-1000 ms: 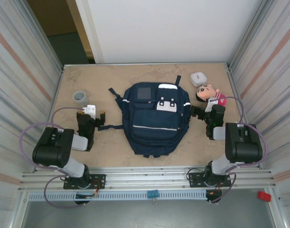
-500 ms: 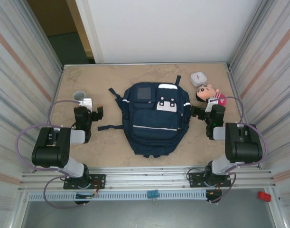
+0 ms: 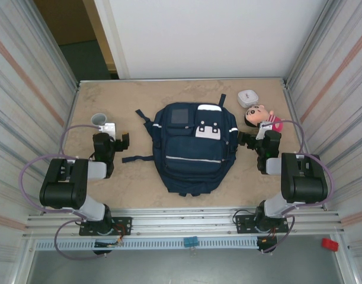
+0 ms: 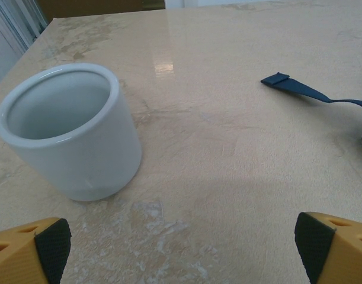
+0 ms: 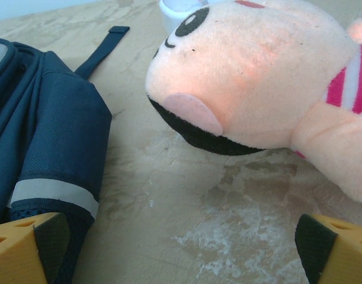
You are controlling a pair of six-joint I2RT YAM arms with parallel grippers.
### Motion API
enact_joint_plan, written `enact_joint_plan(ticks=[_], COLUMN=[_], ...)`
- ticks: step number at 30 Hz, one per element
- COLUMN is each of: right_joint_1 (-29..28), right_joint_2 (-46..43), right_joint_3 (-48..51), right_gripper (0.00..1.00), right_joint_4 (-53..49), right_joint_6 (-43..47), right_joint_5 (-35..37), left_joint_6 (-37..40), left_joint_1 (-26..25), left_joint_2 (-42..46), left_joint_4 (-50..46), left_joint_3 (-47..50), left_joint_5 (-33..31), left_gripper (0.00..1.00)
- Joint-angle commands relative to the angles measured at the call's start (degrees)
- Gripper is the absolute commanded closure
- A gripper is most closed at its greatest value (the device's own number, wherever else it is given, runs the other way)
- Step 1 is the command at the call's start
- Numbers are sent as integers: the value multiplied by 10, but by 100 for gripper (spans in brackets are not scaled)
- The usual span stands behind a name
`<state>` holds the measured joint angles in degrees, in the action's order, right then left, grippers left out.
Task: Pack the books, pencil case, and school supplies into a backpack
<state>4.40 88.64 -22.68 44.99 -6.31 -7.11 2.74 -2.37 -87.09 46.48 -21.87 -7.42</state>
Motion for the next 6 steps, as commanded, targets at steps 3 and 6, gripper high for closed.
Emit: enact_joint_plan(ticks=[3, 6], right_joint_1=[-4, -3], right_joint_2=[-2, -2], right_joint_3=[-7, -7], right_gripper=[1, 1], right_joint_4=[9, 9], right_joint_6=[16, 16], right_joint_5=[12, 12], left_joint_6=[-4, -4], left_joint_1=[0, 0], left_joint_2=[4, 6], left_joint_4=[3, 5], left_joint_3=[-10, -7], left_joint_5=[7, 9], left_gripper=[1, 1])
